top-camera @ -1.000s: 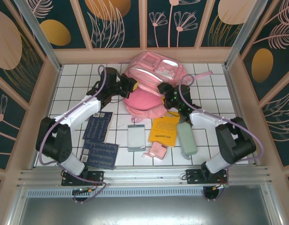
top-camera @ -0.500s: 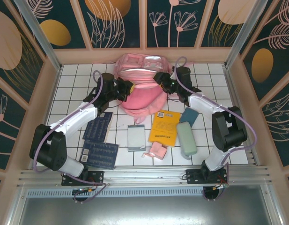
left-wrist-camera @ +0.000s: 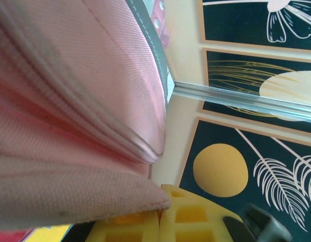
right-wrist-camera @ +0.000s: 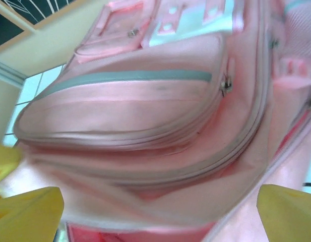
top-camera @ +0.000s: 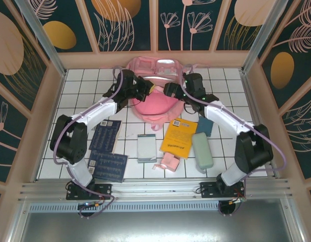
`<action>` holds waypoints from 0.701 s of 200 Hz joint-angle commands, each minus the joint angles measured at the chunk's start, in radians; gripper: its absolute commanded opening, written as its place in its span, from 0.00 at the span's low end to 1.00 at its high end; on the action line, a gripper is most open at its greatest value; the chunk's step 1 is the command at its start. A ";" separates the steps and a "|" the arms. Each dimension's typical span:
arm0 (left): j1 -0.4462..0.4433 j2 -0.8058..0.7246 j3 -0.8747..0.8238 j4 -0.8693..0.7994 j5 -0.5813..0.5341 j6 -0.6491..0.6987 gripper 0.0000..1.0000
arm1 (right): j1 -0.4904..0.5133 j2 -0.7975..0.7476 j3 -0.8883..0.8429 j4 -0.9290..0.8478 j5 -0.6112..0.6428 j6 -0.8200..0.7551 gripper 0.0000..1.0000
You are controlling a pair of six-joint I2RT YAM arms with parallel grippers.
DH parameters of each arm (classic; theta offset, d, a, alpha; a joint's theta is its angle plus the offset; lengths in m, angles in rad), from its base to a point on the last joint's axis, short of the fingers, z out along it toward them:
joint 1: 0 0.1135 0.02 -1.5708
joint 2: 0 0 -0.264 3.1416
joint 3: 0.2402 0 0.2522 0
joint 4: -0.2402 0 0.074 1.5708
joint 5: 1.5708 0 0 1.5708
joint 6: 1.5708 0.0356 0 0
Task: Pack the student bag
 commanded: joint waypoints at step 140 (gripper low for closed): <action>0.038 0.121 0.284 0.008 0.109 0.115 0.00 | 0.154 -0.387 -0.266 -0.154 0.007 -0.113 0.97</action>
